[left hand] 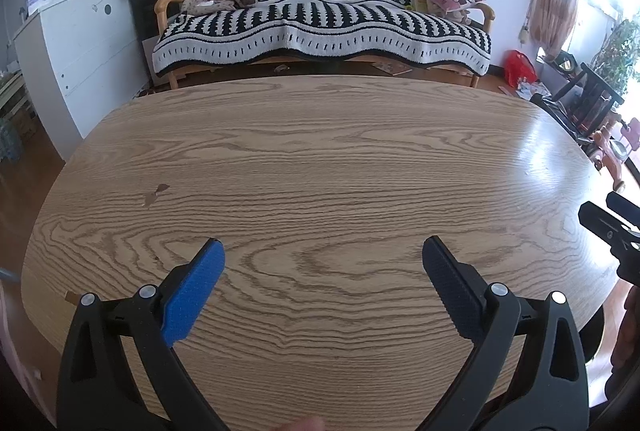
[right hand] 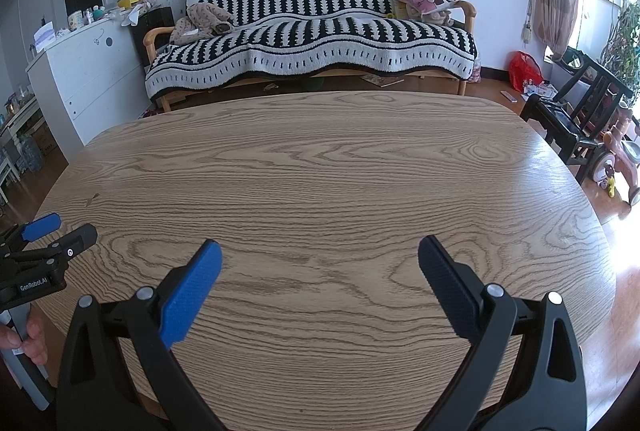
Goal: Collect trash
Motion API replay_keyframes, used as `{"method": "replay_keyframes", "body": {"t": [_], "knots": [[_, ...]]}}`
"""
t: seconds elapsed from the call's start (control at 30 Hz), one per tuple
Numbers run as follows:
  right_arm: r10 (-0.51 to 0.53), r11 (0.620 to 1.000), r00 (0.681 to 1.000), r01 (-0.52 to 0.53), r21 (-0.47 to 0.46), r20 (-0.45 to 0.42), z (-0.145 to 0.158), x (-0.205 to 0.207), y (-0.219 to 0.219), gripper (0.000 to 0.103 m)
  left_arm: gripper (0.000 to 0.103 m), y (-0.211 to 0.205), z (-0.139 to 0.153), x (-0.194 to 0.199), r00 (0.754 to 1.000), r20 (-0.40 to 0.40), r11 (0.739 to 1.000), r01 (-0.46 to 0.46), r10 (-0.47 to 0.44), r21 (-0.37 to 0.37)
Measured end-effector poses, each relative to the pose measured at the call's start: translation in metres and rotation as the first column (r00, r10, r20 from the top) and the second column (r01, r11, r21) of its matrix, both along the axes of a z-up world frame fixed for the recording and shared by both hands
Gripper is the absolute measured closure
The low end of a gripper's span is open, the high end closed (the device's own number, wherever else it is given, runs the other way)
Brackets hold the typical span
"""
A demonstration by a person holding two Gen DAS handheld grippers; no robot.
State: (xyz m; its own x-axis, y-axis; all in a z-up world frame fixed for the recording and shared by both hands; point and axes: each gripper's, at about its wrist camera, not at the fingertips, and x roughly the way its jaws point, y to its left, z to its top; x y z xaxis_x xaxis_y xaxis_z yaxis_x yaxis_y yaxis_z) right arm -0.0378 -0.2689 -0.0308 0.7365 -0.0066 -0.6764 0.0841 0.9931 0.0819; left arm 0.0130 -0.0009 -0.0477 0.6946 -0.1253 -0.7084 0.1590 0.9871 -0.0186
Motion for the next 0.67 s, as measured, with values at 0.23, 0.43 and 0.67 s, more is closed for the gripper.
{"method": "replay_keyframes", "body": {"t": [0.23,0.43,0.67], "knots": [[0.000,1.000,1.000,0.000,0.000,0.000,-0.0002,-0.0001,0.0000,0.008,0.007,0.0020,0.0013,-0.0009,1.000,0.004,1.000,0.000,0.000,-0.011],[0.000,1.000,1.000,0.000,0.000,-0.001,-0.0001,0.0004,-0.0001,0.008,0.007,0.0029,0.0015,-0.0027,1.000,0.001,1.000,-0.002,0.002,-0.009],[-0.016,1.000,1.000,0.016,0.010,-0.015,-0.0045,0.0032,-0.0019,0.008,0.007,0.0060,0.0027,0.0017,1.000,-0.014,1.000,-0.013,0.013,0.004]]}}
